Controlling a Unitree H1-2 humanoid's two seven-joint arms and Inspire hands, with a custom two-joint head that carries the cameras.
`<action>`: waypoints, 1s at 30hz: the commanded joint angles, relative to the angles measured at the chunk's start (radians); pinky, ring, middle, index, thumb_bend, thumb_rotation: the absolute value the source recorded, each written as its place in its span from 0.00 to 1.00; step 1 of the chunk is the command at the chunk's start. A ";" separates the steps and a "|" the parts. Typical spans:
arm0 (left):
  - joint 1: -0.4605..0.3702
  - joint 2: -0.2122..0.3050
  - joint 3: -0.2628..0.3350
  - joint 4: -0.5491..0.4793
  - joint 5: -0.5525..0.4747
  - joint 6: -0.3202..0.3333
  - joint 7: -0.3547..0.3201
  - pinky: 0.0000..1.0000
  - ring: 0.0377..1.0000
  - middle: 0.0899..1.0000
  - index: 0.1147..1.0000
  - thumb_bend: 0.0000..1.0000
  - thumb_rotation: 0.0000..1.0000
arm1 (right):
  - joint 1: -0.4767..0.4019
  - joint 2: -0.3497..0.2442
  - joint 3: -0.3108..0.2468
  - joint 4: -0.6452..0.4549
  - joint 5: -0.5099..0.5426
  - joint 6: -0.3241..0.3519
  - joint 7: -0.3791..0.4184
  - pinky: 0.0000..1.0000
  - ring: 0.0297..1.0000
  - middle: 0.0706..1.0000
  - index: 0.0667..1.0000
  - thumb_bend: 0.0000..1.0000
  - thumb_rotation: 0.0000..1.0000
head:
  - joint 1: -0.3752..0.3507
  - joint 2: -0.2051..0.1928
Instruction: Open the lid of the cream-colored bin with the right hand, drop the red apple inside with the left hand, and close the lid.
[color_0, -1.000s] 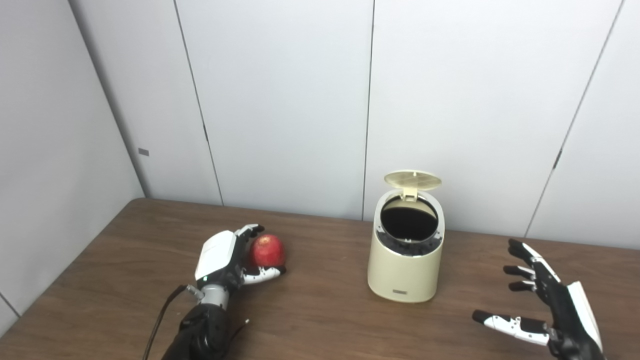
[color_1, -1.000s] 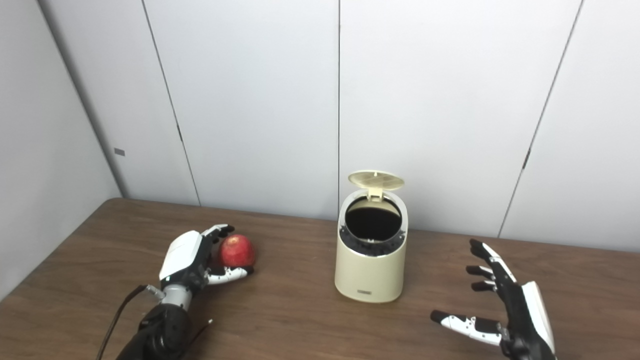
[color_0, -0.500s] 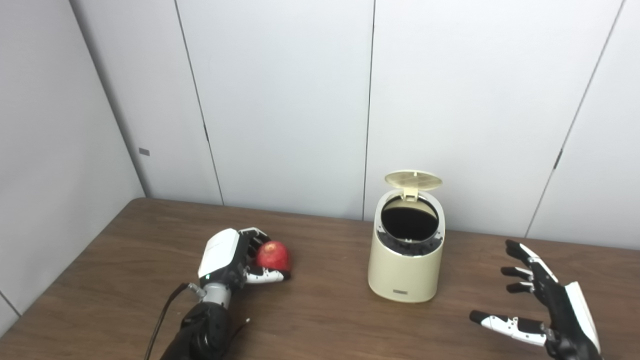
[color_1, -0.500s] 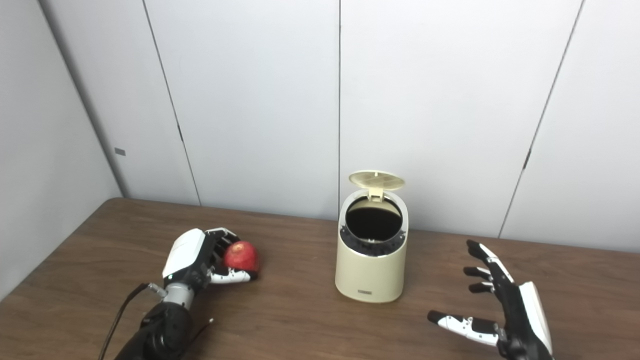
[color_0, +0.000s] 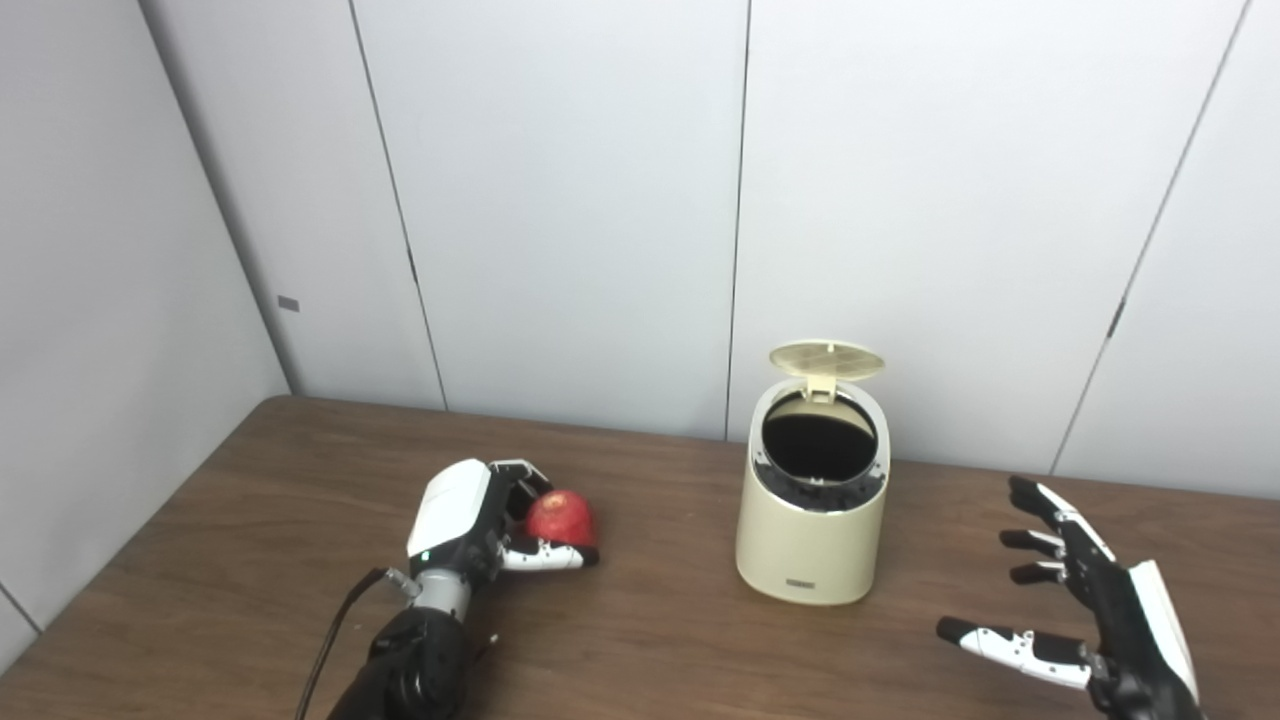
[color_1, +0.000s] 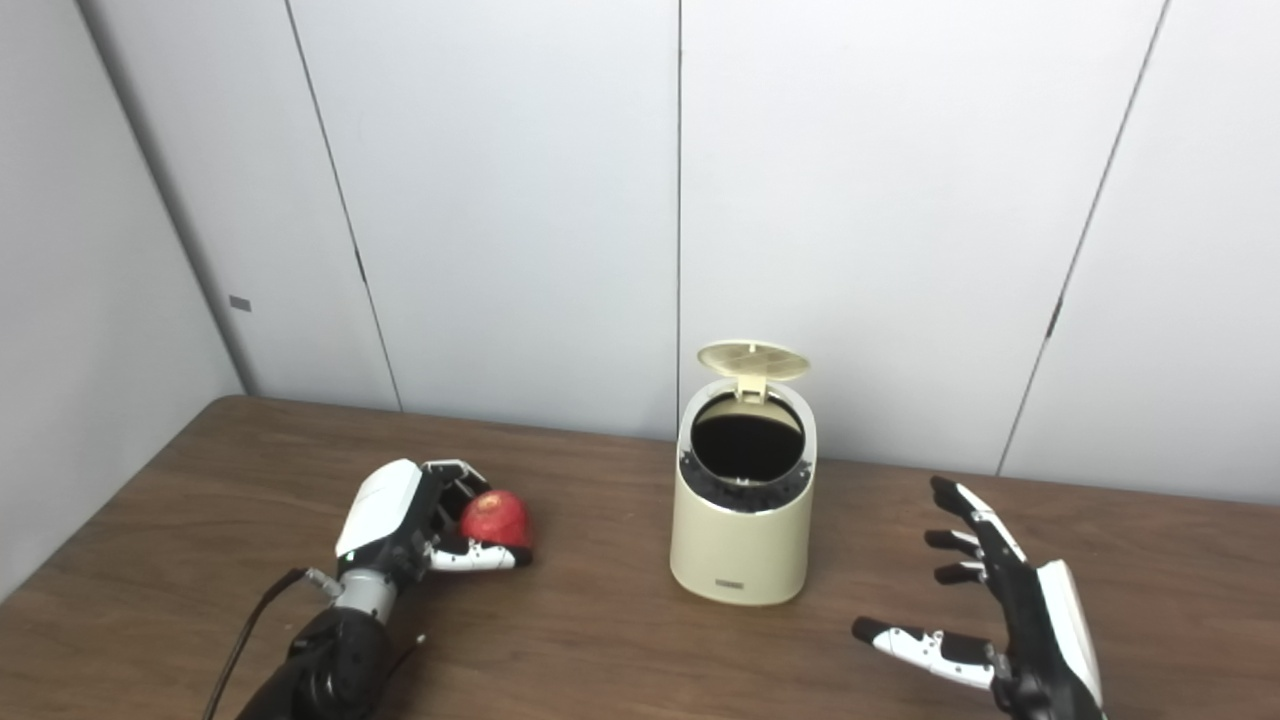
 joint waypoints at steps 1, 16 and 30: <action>-0.024 0.009 0.002 -0.068 0.012 -0.014 0.019 0.43 0.50 0.43 0.43 0.52 0.00 | -0.030 0.002 -0.001 -0.012 -0.005 -0.018 -0.013 0.60 0.73 0.84 0.83 0.74 0.05 | -0.003 -0.001; -0.073 -0.003 0.001 -0.335 0.044 -0.032 -0.017 0.35 0.44 0.42 0.44 0.52 0.00 | -0.041 0.020 0.018 0.039 -0.031 -0.050 -0.047 0.58 0.71 0.83 0.83 0.75 0.14 | -0.070 -0.024; -0.153 -0.054 -0.027 -0.410 0.083 -0.014 -0.100 0.35 0.43 0.43 0.43 0.53 0.00 | -0.042 0.032 0.031 0.063 -0.039 -0.070 -0.066 0.59 0.72 0.84 0.82 0.75 0.14 | -0.124 -0.034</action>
